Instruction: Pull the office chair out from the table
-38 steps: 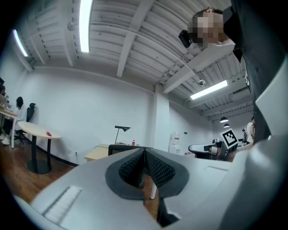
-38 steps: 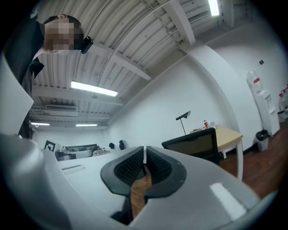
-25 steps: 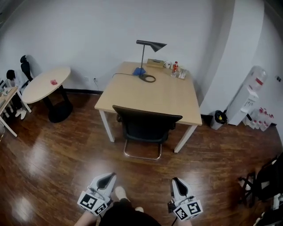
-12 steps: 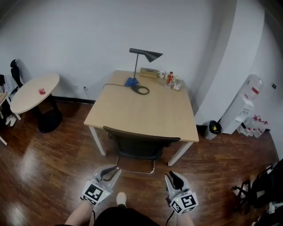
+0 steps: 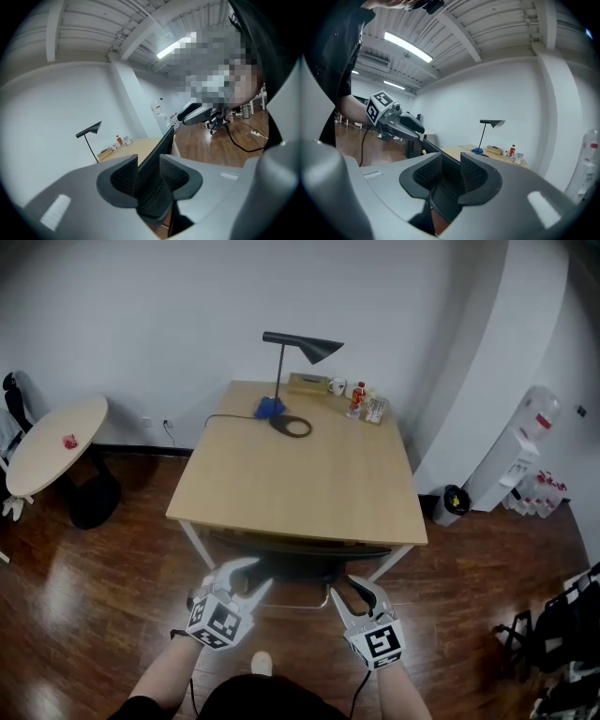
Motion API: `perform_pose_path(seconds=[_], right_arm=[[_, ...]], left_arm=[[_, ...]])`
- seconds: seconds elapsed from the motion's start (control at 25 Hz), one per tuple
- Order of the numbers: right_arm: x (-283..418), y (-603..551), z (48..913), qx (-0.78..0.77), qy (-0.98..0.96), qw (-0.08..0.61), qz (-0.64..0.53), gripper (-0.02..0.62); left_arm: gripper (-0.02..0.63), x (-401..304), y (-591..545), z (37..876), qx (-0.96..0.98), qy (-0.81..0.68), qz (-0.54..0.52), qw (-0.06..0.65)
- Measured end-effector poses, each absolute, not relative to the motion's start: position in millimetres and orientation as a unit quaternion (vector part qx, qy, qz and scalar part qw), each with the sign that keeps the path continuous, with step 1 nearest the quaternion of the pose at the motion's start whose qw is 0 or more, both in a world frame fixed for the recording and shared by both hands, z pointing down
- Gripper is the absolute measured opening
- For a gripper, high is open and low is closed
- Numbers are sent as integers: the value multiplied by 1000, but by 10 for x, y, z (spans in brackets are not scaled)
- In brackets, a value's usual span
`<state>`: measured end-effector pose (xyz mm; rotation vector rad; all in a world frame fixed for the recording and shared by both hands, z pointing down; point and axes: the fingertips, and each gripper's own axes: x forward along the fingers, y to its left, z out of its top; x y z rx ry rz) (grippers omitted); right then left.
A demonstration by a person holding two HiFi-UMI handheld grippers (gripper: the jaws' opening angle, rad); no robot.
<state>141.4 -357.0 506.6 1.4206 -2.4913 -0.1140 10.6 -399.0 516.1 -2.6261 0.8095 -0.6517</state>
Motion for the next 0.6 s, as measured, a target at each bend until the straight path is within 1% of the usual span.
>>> perform_pose_path(seconds=[0.12, 0.16, 0.28, 0.36, 0.48, 0.6], right_arm=[[1351, -3808, 5143, 481, -859, 167, -50, 138], [1327, -3883, 5174, 474, -858, 188, -62, 151], [1264, -4053, 5307, 445, -843, 278, -116, 201], [1225, -4123, 5401, 426, -831, 327, -150, 215], [1177, -4157, 5536, 392, -823, 370, -178, 222], [1257, -4225, 5666, 368, -815, 407, -188, 238]], left_arm=[[154, 129, -4234, 5282, -904, 255, -280, 200], [173, 150, -4298, 5327, -896, 243, -301, 218], [194, 244, -4428, 5421, -872, 214, -348, 270], [207, 308, -4479, 5479, -859, 198, -369, 293], [218, 377, -4498, 5573, -847, 178, -394, 307], [221, 400, -4580, 5686, -840, 172, -418, 301]])
